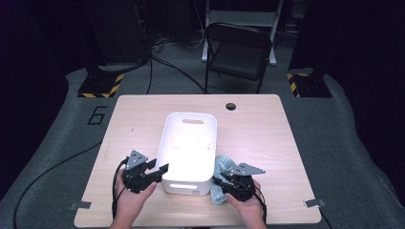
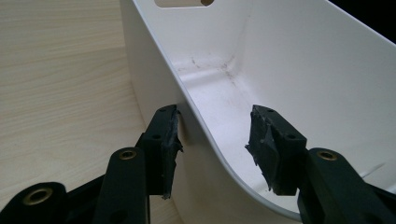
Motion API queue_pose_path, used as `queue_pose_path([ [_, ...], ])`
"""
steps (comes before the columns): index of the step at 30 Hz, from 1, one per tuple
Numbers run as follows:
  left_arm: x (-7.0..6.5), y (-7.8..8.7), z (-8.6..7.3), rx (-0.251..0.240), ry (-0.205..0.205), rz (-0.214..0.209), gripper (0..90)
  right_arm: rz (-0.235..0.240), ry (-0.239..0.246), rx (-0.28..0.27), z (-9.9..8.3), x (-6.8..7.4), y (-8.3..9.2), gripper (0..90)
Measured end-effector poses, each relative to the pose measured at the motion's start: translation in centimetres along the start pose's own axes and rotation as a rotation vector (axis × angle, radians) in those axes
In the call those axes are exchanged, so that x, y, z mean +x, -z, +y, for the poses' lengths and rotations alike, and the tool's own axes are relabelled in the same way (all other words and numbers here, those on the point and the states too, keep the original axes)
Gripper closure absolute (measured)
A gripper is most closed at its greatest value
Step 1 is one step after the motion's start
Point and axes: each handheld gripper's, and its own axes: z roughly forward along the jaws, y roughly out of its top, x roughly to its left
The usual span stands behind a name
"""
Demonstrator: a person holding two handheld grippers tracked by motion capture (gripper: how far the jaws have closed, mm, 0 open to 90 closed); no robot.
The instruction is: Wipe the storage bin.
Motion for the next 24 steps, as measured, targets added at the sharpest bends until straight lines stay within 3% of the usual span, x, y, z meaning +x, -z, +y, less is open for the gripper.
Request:
queue_pose_path([
  [6, -0.1, 0.0, 0.0, 0.007, -0.007, 0.004, 52.0, 0.024, -0.004, 0.080, -1.4, -0.1, -0.8, 72.5],
  [14, -0.3, -0.1, 0.0, 0.012, -0.015, -0.003, 51.1, 0.037, -0.013, 0.073, -1.5, 0.1, -0.1, 72.4],
  [24, -0.6, -0.3, 0.0, 0.007, -0.016, 0.013, 50.0, 0.071, 0.014, -0.067, 1.0, 1.5, 3.1, 72.3],
])
